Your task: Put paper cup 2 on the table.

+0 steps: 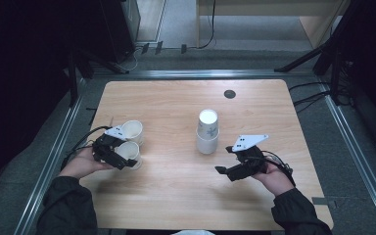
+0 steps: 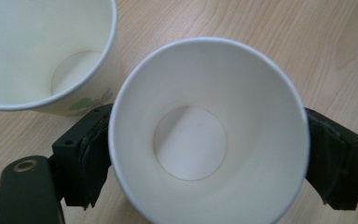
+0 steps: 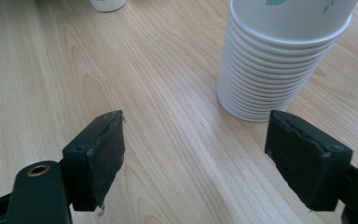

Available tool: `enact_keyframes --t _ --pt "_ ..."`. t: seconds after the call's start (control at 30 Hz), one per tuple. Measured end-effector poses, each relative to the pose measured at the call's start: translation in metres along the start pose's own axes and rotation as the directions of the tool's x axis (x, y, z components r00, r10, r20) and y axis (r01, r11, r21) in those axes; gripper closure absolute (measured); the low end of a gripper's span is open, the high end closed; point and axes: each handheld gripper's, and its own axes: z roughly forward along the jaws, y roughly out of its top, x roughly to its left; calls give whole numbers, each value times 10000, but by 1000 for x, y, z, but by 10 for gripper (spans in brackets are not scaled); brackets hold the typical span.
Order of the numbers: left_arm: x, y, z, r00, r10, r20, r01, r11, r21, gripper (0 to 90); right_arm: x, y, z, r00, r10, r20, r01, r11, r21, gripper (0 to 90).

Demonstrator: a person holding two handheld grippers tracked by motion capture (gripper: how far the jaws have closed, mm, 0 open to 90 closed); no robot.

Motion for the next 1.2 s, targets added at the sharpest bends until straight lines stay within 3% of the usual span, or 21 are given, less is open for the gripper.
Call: enact_keyframes --t 0.33,0.47,0.63,0.8,0.93,1.2 --pt "3 -2 -11 9991 -324 281 334 9989 -336 133 0 0 0 10000 -36 24 36 10000 38 204" --pt "5 -2 -23 9984 -500 257 518 9958 -752 133 0 0 0 10000 -33 -3 33 10000 19 203" --pt "4 -2 -37 9986 -537 -4 534 9944 -910 133 0 0 0 10000 -55 50 55 10000 66 203" --pt "5 1 -56 9968 -805 12 796 9834 -1633 133 0 0 0 10000 -75 43 74 10000 57 202" --pt "2 9 -63 9954 -948 -103 912 9779 -1880 134 0 0 0 9999 -102 36 102 9999 79 202" --pt "-8 27 -54 9975 -678 -189 637 9840 -1666 136 1 0 1 9998 -177 42 176 9996 217 202"
